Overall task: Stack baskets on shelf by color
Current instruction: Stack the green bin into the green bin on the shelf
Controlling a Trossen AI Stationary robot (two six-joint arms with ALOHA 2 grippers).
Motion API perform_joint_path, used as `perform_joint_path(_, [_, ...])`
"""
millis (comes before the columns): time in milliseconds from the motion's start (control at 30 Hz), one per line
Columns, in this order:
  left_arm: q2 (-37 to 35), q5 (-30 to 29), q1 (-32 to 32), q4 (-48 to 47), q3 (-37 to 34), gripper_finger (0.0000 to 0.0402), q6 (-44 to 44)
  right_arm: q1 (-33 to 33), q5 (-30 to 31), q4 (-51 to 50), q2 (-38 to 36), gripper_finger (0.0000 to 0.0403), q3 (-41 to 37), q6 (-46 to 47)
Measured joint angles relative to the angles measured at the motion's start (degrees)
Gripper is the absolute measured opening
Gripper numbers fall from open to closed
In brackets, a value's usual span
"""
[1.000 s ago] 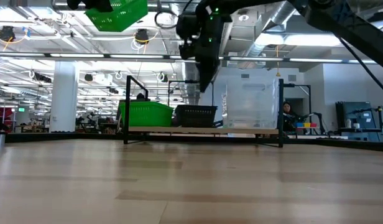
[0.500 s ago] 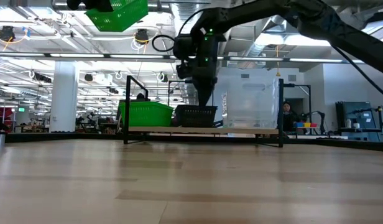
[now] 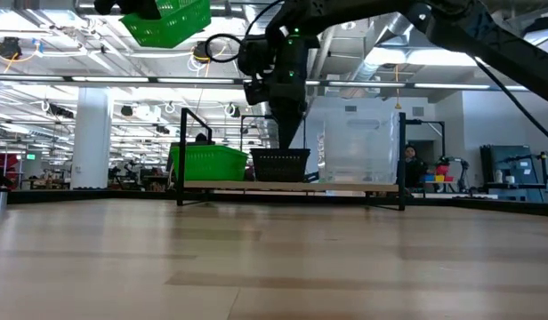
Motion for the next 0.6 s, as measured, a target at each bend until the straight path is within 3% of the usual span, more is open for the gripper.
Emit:
perform_joint_path(233, [0.0, 0.28, 0.0, -0.74, -0.01, 0.0, 0.0, -2.1, 3.31, -0.92, 0.0, 0.0, 0.0, 0.06])
perform_joint_path(600, [0.0, 0.63, 0.0, -2.74, -0.01, 0.0, -1.1, -7.27, 3.37, 1.94, 0.55, 0.0, 0.0, 0.06])
